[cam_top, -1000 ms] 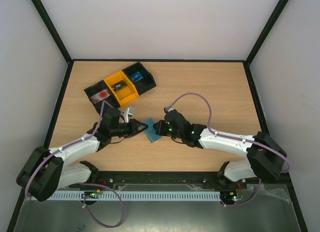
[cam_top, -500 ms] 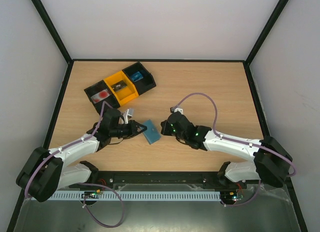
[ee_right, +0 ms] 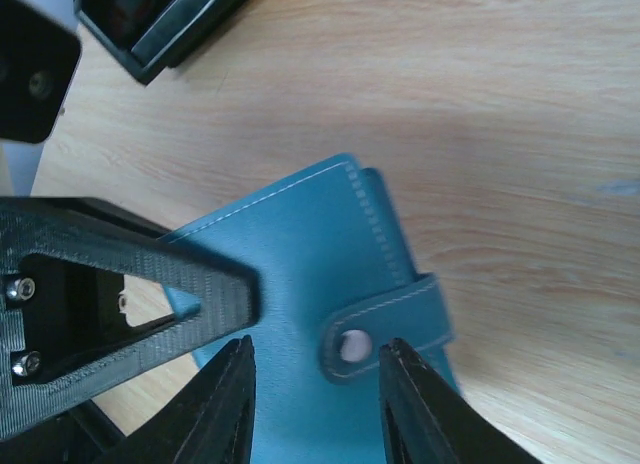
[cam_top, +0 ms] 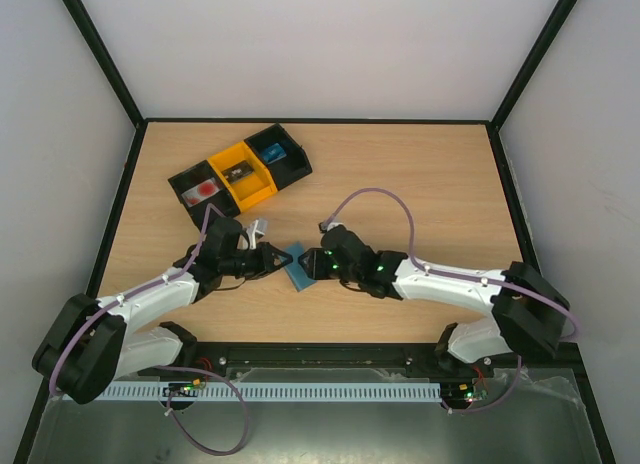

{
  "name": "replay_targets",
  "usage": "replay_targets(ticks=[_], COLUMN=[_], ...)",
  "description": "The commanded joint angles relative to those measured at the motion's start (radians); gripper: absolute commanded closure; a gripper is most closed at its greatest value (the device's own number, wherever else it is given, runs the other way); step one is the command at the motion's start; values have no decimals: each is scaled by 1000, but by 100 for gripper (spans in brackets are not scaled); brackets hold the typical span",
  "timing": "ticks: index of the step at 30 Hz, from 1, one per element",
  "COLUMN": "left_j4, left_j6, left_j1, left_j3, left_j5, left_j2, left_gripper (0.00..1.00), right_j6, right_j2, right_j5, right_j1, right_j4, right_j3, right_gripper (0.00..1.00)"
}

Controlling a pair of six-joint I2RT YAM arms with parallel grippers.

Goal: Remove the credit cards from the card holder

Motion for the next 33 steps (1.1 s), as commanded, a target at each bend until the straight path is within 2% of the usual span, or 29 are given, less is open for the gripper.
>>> replay_targets(ticks=[1,8,12,16,22,33], left_j4=[12,-11,-19,-20,-25,-50], left_j6=[12,16,17,13,9,21], left_j1=[3,2,3,2,3,2], left_j3=[29,34,33,33,33,37], left_j5=[10,9,5,8,10,8], left_j2=[-8,-30,-43,-46,-55,-57], left_gripper=[97,97,97,97,97,97], right_j6=[-1,0,-10,-25,-42,-66], right_j2=[73,108,107,102,73,65], right_j5=[10,87,131,149,174,330], right_j1=[40,42,41,41,41,41], right_j4=[-28,-98,-135,-150,-146,-190], right_j3=[71,99,106,102,89,58], right_gripper=[65,68,80,97,98,98])
